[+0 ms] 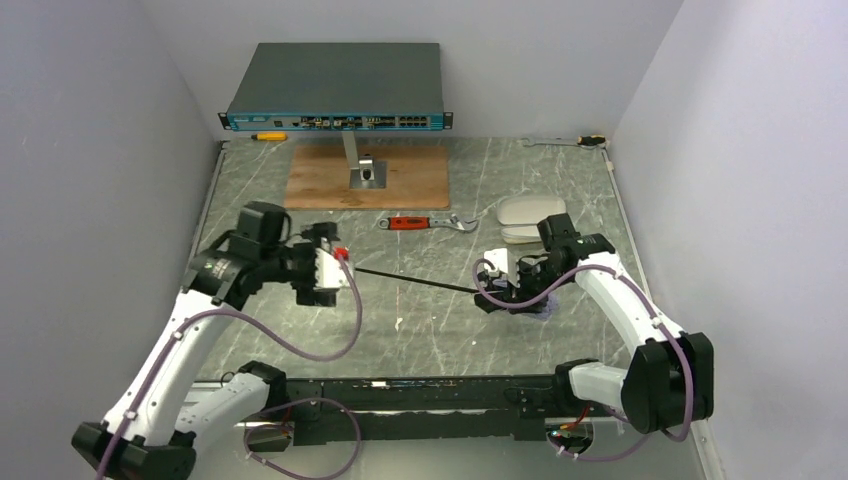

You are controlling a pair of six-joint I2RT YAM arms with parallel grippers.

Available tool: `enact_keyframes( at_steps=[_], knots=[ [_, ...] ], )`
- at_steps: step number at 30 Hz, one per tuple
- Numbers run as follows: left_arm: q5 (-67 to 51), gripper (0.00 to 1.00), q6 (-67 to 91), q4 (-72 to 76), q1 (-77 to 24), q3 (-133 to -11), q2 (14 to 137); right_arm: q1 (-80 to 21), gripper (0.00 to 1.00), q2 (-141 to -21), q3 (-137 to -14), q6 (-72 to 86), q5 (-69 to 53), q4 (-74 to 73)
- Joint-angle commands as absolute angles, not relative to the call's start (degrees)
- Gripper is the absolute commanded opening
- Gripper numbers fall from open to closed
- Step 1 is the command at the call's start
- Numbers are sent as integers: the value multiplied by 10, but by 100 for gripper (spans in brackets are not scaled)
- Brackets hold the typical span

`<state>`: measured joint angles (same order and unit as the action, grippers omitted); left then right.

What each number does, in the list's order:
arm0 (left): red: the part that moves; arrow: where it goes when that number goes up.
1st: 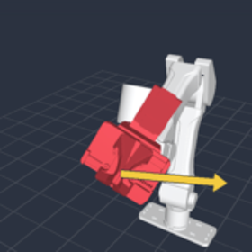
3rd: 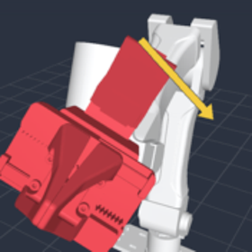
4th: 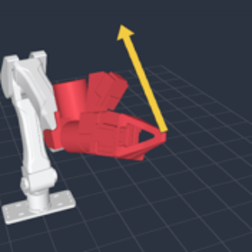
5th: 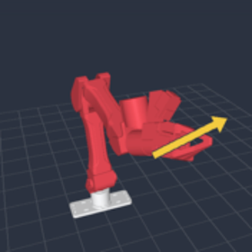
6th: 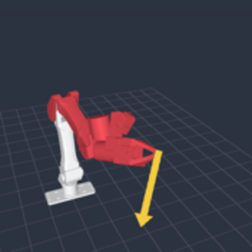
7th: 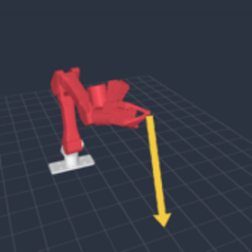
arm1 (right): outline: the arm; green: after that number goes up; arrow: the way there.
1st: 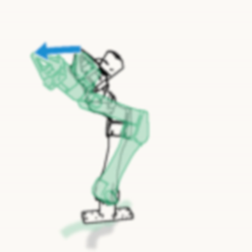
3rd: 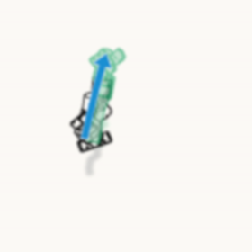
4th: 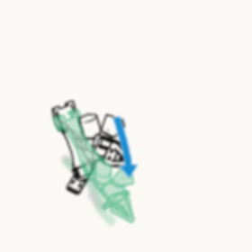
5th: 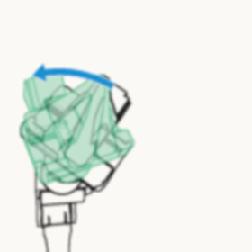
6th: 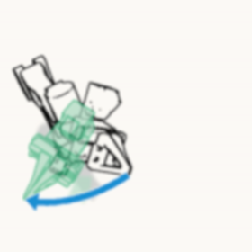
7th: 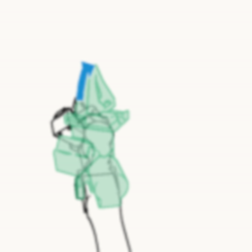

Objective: Open the umbrella

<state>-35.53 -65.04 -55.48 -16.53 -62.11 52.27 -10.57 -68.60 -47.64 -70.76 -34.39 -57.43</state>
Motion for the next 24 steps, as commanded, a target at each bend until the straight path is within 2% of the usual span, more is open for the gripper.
enact_keyframes(
  at_steps=[1,5,12,14,18,22,24],
  knots=[
    [-216,100,-718,-490,-262,-587,536,-124,0,-684,-518,-678,-375,-609],
    [-153,100,-742,-480,-303,-565,557,-133,0,-668,-518,-664,-373,-607],
    [-74,100,-752,-475,-306,-538,568,-132,0,-651,-511,-668,-371,-625],
    [-59,97,-756,-463,-305,-526,564,-132,0,-649,-510,-665,-374,-625],
    [-72,79,-750,-465,-306,-529,572,-134,0,-658,-514,-663,-379,-626],
    [-101,45,-727,-483,-307,-551,589,-136,0,-667,-521,-654,-384,-621],
    [-117,32,-717,-494,-312,-564,596,-139,0,-671,-526,-647,-388,-617]
  ],
)
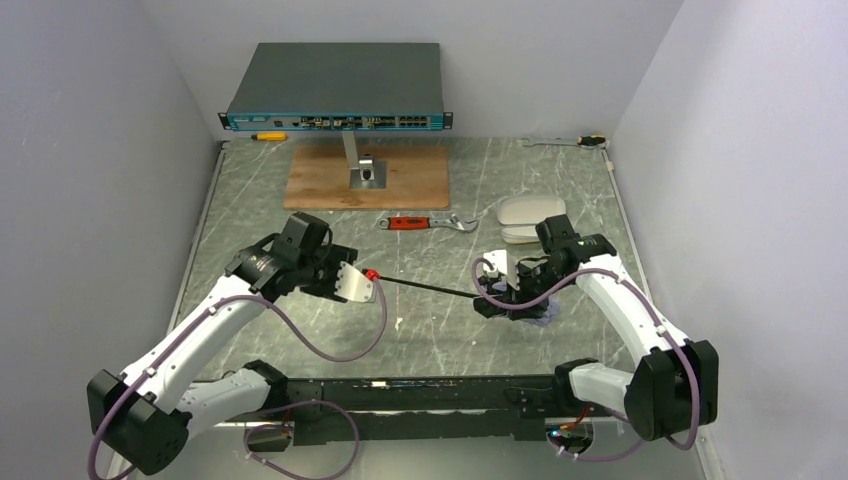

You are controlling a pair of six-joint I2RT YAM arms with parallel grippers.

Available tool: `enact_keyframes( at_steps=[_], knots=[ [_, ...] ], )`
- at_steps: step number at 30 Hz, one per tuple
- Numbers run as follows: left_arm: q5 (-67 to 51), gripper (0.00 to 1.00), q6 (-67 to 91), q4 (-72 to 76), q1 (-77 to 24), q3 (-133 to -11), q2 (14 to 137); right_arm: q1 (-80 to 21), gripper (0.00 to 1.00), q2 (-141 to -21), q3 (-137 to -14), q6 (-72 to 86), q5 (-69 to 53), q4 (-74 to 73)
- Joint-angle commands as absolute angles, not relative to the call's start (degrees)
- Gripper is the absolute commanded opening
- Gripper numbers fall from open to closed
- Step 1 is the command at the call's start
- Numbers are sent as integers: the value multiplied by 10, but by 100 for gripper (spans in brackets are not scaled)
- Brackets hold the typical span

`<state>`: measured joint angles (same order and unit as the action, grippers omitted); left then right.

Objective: Open the umbrella

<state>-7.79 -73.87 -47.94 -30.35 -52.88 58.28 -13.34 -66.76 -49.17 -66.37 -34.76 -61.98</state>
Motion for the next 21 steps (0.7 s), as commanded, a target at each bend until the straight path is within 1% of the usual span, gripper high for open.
enact_keyframes(
  at_steps=[1,3,5,7,13,18,21],
  knots=[
    [-123,27,-714,-499,-317,-568,600,-142,0,-673,-527,-641,-390,-614],
    [-124,13,-701,-503,-343,-575,608,-150,0,-677,-532,-620,-399,-604],
    [-122,4,-677,-502,-377,-580,619,-164,0,-683,-538,-601,-406,-592],
    [-122,1,-649,-490,-413,-582,629,-180,0,-688,-545,-579,-412,-571],
    [-106,0,-578,-426,-492,-572,651,-215,0,-704,-567,-523,-432,-526],
    [-114,0,-492,-367,-498,-582,656,-235,0,-701,-564,-481,-449,-487],
    [-136,0,-465,-344,-499,-578,649,-240,0,-693,-558,-462,-459,-465]
  ],
)
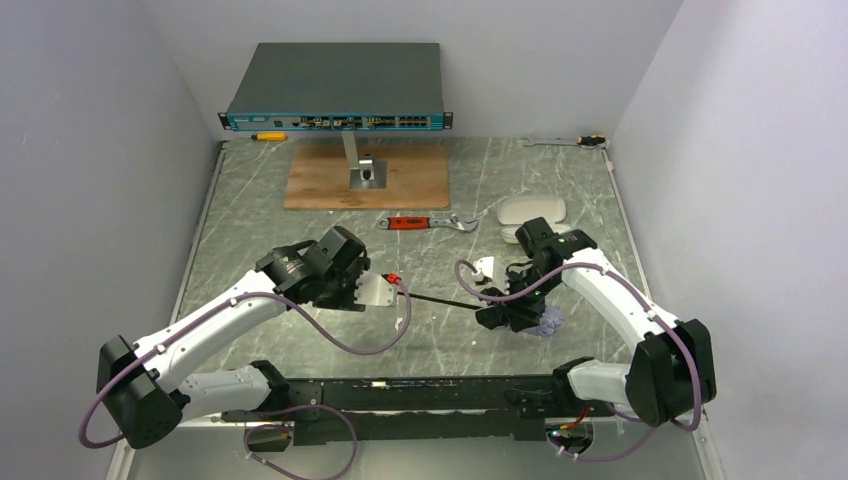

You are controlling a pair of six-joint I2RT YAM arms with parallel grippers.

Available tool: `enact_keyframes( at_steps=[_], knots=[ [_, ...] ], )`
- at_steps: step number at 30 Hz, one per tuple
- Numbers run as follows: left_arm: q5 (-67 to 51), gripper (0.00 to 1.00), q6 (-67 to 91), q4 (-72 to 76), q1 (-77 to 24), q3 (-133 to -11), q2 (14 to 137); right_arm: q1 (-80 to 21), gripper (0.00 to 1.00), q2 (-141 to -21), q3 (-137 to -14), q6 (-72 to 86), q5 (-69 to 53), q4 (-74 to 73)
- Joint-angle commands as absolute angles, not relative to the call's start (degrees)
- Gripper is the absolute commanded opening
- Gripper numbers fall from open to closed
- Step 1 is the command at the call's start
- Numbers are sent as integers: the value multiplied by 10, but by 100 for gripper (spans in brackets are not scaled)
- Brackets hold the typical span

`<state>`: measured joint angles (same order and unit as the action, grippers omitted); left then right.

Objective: Open the umbrella

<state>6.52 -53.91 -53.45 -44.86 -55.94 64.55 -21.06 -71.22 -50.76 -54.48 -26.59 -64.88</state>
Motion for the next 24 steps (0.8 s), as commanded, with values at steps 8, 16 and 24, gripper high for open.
enact_keyframes(
  at_steps=[8,16,24],
  knots=[
    [-183,0,-545,-365,-403,-489,576,-228,0,-679,-522,-553,-398,-525],
    [-183,0,-704,-420,-235,-420,486,-198,0,-680,-478,-598,-349,-565],
    [-276,86,-617,-399,-279,-511,486,-231,0,-794,-623,-468,-483,-609]
  ],
)
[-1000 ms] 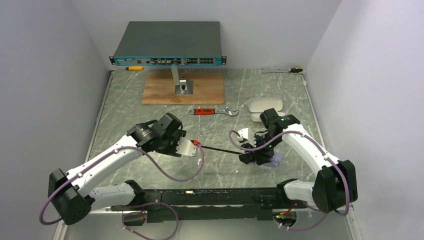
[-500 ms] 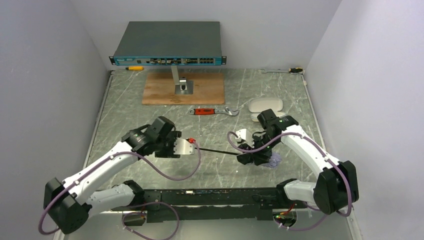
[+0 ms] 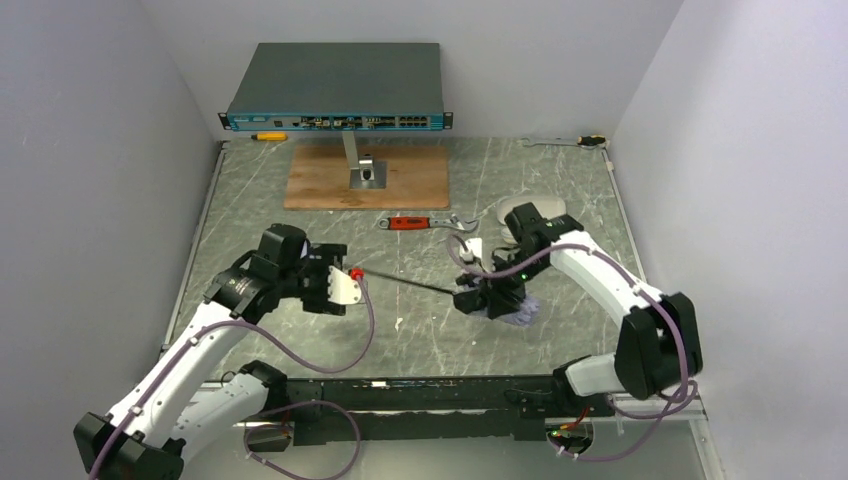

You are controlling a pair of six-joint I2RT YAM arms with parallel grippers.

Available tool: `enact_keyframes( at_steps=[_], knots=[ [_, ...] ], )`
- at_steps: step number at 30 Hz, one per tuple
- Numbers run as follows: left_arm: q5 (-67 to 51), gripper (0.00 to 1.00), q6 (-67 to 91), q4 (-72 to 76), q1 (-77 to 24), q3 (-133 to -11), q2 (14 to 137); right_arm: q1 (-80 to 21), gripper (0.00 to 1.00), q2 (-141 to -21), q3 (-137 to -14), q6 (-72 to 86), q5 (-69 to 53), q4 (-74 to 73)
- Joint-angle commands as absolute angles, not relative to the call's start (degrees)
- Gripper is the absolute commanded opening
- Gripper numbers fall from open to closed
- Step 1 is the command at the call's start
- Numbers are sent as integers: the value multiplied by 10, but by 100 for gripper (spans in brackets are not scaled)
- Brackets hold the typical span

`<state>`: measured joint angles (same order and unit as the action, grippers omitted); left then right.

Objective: Open the umbrella

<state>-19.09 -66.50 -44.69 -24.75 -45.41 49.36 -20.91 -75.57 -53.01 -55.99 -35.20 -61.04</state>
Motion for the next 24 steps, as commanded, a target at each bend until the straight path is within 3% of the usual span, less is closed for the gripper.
enact_keyframes(
  at_steps=[1,5,13,18,20,23,24],
  knots=[
    [-281,91,-614,-392,-289,-519,485,-237,0,-808,-637,-452,-500,-615],
    [-275,99,-603,-375,-347,-552,493,-257,0,-849,-674,-399,-559,-633],
    [-200,98,-580,-291,-505,-543,539,-312,0,-893,-725,-374,-602,-648],
    [-179,77,-591,-295,-559,-547,582,-340,0,-908,-765,-391,-617,-686],
    [-168,63,-608,-306,-570,-535,589,-345,0,-901,-773,-392,-616,-688],
    [-140,20,-601,-306,-575,-521,591,-345,6,-886,-782,-405,-617,-698],
    [-120,3,-593,-306,-575,-520,593,-345,16,-878,-782,-406,-614,-699]
  ],
)
